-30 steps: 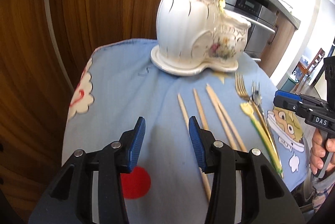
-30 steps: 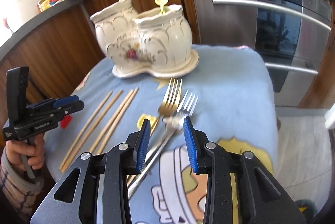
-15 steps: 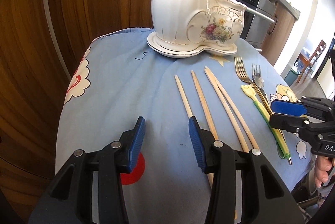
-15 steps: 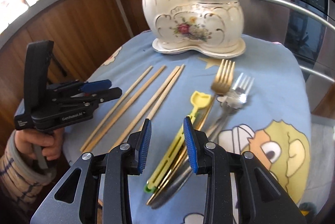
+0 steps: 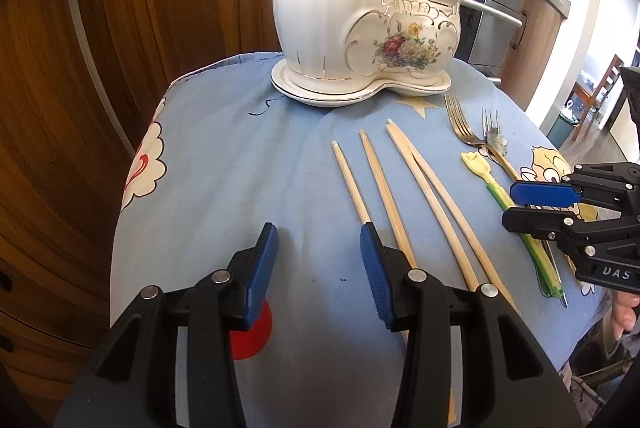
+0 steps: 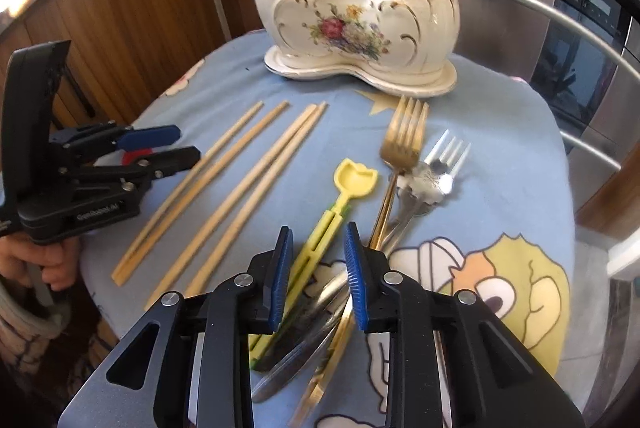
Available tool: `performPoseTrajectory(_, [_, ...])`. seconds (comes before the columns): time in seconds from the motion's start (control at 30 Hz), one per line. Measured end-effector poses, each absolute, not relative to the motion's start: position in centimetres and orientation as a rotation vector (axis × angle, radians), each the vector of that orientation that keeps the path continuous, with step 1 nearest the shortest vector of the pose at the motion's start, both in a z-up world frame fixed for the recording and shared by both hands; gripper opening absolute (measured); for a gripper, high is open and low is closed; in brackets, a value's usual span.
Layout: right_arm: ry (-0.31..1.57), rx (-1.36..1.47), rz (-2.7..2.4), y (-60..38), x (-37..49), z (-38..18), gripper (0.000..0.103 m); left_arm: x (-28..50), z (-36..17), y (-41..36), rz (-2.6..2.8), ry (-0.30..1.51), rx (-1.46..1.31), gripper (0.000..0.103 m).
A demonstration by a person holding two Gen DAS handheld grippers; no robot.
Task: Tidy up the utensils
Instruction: 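Grasp another wooden chopstick with the left tool while the right tool grasps another yellow utensil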
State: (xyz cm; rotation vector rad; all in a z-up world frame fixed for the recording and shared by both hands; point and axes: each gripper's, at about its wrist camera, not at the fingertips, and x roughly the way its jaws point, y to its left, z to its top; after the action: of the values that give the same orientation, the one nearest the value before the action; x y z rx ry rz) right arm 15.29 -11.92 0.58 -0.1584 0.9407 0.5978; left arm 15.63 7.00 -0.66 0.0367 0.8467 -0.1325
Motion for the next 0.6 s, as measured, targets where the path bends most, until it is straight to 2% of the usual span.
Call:
performPoseTrajectory(0.3, [0.977,-0.154,0.618,-11.3,16.6,0.3,0.027,16.5,-0.6,6.3,-0.149,0.895,0.107,0.043])
performPoseTrajectory(0.37, [0.974,-0.168,0.629,-11.0,16.8,0.3,0.022,16.8,-0.4,6.3,-0.162,0.909,0.105,0.042])
performPoseTrajectory(0.6, [0.975,-0.19,0.646,-10.6,16.9,0.4,0.017,17.4,0.2,6.2,-0.202,0.921,0.05,0.042])
